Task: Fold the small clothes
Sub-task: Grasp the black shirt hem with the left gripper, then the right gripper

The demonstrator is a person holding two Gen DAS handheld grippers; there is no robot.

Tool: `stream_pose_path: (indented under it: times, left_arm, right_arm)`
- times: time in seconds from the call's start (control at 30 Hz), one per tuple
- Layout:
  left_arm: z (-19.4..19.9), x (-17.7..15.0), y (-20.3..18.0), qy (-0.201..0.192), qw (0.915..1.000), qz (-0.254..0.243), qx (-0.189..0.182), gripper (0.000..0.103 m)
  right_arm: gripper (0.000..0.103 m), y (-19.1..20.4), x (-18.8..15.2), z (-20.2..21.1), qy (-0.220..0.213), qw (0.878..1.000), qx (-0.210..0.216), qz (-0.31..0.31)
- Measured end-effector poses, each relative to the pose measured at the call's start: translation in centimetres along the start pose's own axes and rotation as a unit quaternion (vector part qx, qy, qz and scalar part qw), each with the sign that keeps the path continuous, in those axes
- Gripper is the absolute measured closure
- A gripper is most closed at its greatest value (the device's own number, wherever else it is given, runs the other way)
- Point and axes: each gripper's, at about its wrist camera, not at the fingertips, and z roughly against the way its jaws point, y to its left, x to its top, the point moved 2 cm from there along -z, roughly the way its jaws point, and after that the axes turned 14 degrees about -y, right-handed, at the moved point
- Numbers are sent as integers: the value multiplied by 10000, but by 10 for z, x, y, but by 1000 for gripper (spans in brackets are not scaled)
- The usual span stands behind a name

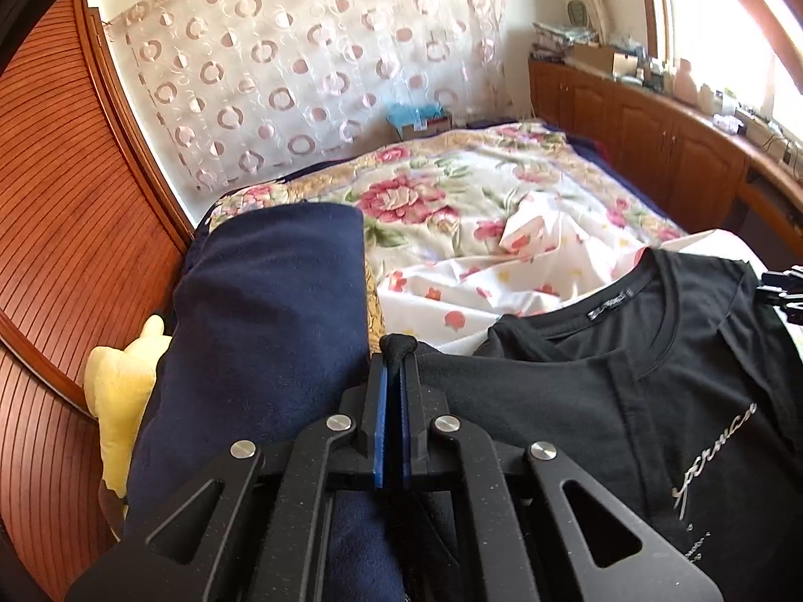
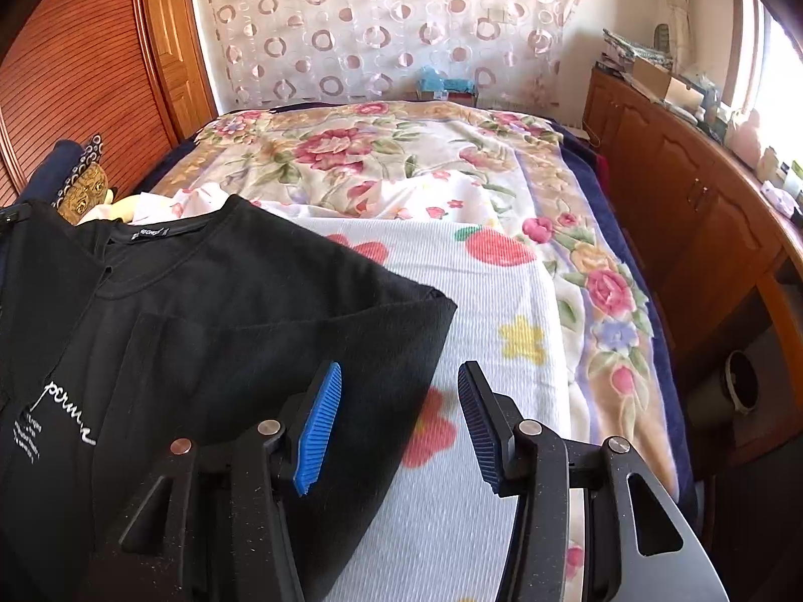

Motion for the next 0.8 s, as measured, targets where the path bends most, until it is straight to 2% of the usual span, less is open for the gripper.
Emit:
stream_pose_path:
  times: [0.4,0.47,0.5,0.57,0.8]
  left_arm:
    - [19,-3,-7,-355,9987,222,-301,98]
    - [25,-5,-11,-405,9981,268,-369,98]
    - [29,-7,-12,-438,9978,297,-397,98]
    - [38,-9,-16,-512,9971,336,-451,98]
    - [87,-21,-20,-839,9935,498,-594,98]
  right_arm:
    - [53,7,9,-21,18,9998,8,204]
    - [72,10,9,-21,0,9995,111,304]
    - [94,13,10,-21,5,9991,251,329]
    - [97,18,10,-15,-29,9986,440,309]
    - [97,33,15,53,-889,9928,754,263]
